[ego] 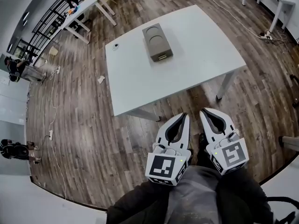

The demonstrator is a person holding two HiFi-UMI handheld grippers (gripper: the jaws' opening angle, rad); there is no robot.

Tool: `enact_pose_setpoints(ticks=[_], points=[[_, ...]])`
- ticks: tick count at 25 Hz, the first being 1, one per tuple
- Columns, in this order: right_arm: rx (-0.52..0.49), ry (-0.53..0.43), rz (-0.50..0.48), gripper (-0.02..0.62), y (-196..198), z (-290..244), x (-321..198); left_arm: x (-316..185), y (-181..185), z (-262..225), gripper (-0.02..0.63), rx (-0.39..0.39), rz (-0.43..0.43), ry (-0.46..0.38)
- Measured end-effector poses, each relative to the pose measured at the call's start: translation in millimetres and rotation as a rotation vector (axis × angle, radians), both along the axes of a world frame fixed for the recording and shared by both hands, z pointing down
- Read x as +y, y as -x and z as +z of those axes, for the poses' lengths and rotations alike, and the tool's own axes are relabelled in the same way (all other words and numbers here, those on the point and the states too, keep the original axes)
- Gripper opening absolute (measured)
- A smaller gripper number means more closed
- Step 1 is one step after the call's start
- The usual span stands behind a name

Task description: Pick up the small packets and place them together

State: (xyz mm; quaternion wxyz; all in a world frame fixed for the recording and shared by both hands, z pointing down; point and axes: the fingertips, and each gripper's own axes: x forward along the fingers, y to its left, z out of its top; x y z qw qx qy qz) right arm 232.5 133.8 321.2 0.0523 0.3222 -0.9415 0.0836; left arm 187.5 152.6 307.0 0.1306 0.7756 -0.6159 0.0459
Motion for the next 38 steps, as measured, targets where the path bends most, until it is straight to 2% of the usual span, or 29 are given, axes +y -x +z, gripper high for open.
enact_pose_setpoints(ticks=[10, 14, 20, 29, 38], points=[[-0.058, 0.005, -0.046, 0.005, -15, 0, -75, -55, -8, -4, 0.003, -0.045, -0.095, 0.002], [-0.06, 0.011, -0.099, 0.005, 1, 0, -84, -66, 8, -6, 0.003, -0.057, -0.143, 0.006], [-0.053, -0.013, -0.142, 0.005, 33, -3, -100, -82, 35, -7, 0.003, -0.054, -0.172, -0.016], [-0.001, 0.004, -0.115, 0.005, 71, 12, -124, -116, 73, 7, 0.003, -0.005, -0.127, -0.004], [0.042, 0.062, -0.113, 0.005, 122, 39, -152, -148, 116, 33, 0.003, 0.039, -0.097, 0.056]])
